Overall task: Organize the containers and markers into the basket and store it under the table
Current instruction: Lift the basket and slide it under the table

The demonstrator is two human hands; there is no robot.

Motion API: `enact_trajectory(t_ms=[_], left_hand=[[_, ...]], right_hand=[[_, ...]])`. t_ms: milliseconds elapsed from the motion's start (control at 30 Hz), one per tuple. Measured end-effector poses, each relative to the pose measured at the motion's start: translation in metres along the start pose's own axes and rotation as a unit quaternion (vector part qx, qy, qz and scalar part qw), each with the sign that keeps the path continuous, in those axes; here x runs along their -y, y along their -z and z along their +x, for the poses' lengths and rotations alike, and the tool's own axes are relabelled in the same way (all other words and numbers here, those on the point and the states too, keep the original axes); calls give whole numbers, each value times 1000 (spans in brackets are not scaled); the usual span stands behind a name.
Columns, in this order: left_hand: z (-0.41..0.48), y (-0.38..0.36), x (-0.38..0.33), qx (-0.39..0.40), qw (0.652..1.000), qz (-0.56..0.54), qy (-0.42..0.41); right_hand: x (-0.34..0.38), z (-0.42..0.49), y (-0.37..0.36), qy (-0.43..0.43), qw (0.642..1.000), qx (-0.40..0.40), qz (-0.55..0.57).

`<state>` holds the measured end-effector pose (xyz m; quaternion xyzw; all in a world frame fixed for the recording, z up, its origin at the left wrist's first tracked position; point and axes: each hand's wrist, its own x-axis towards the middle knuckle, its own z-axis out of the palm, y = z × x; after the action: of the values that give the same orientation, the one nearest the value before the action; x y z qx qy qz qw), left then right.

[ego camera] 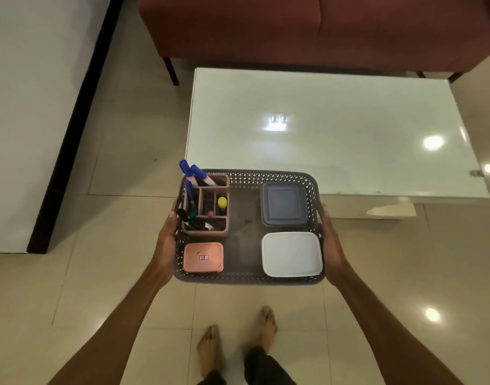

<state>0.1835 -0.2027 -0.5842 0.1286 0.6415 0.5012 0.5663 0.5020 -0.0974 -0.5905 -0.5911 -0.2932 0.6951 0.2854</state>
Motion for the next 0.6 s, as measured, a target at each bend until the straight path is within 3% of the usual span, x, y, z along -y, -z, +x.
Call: enact_trajectory(t_ms=[300,600], left_hand=[[10,50,122,20,1000,-24,3],[95,59,249,-6,998,-56,26]], right_hand=[[-129,-7,11,-92,995,4,41],[-228,103,39,-86,996,-3,-9]])
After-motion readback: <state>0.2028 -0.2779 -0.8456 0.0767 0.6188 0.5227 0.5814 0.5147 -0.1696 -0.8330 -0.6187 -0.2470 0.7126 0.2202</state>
